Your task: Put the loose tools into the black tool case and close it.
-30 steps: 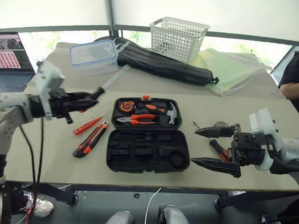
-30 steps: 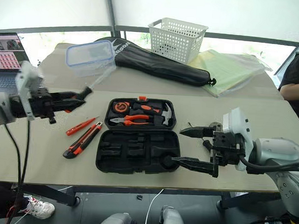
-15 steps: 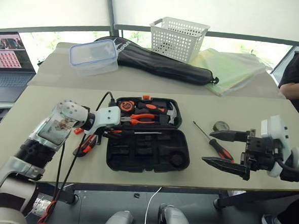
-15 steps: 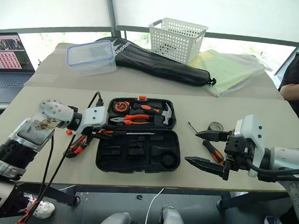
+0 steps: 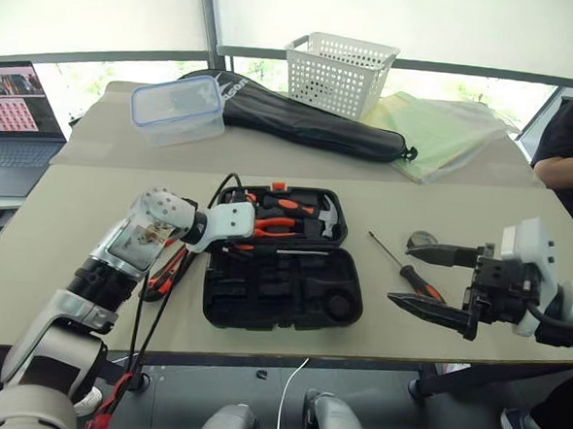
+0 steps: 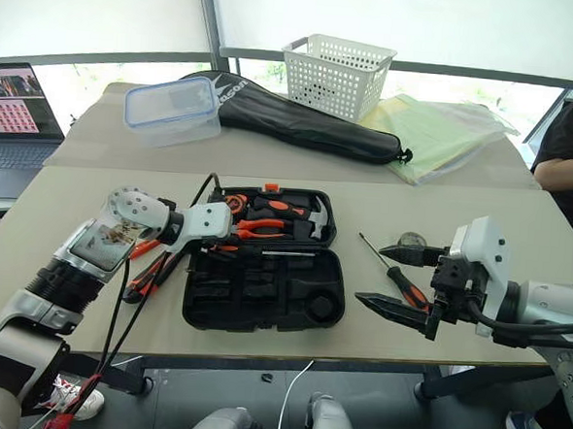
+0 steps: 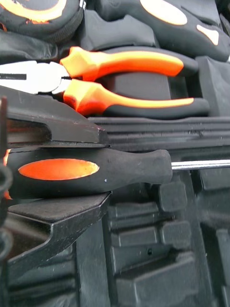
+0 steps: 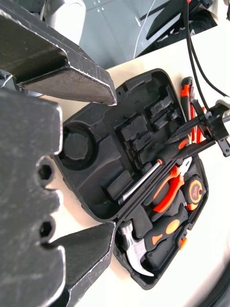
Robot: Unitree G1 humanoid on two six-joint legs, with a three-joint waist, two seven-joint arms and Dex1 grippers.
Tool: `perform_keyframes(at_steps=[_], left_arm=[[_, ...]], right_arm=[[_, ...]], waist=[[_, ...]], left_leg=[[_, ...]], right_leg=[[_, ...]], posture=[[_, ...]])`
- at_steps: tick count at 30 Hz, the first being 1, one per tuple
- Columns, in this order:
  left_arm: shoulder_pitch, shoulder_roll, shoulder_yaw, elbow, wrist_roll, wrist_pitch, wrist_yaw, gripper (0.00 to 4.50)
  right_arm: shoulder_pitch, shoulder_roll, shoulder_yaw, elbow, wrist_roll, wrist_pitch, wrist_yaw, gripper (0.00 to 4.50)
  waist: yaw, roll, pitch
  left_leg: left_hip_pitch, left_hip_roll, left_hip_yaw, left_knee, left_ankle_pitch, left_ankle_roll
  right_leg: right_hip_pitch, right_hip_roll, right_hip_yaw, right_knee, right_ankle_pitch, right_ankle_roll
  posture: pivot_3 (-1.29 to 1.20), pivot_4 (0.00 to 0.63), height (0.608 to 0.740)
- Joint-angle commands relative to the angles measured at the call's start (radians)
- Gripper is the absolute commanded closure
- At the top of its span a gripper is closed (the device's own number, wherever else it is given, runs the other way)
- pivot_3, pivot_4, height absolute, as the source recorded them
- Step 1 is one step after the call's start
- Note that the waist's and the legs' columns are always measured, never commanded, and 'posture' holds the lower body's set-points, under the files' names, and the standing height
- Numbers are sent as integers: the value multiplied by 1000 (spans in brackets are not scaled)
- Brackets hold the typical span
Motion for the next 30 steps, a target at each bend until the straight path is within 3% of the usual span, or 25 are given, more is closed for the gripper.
perform_keyframes(at_steps=[1, 4, 6, 14, 19, 22, 30], left_arm=[[9, 16, 24, -44, -11, 12, -19, 3618], [4, 9, 26, -36, 0, 23, -9, 3618], [-6, 2, 26, -20, 8, 26, 2, 2605], [-39, -7, 56, -46, -32, 80, -13, 25], [-49, -16, 45, -35, -12, 58, -8, 25], [-67, -52, 49, 2, -15, 50, 7, 780], [-82, -118, 24, 111, 37, -42, 41, 3762]], right_arm=[[-22, 7, 7, -14, -1, -20, -11, 0], [-30, 11, 17, -9, -7, -22, -14, 0], [-39, 14, 24, -8, -8, -22, -18, 0], [-37, 18, 19, -13, 4, -16, -17, 0], [-39, 24, 19, -16, 10, -13, -22, 0], [-43, 27, 20, -13, 9, -12, -23, 0], [-46, 37, 35, -8, -6, -18, -31, 0]], waist=[[-1, 0, 0], [0, 0, 0], [1, 0, 0], [5, 0, 0], [3, 0, 0], [4, 0, 0], [5, 0, 0]], left_leg=[[0, 0, 0, 0, 0, 0], [0, 0, 0, 1, 0, 0], [0, 0, 0, 1, 0, 0], [0, 0, 0, 3, 0, 0], [0, 0, 0, 3, 0, 0], [-1, 0, 0, 3, 0, 0], [-1, 0, 0, 4, 0, 1]], right_leg=[[0, 0, 0, 0, 0, 0], [0, 0, 0, 0, 0, 0], [0, 0, 0, 0, 0, 0], [0, 0, 0, 0, 0, 0], [0, 0, 0, 1, 0, 0], [0, 0, 0, 1, 0, 0], [1, 0, 0, 1, 1, 1]], posture=[[0, 150, 740], [0, 150, 740], [0, 150, 740], [0, 150, 740], [0, 150, 740], [0, 150, 740], [0, 150, 740]])
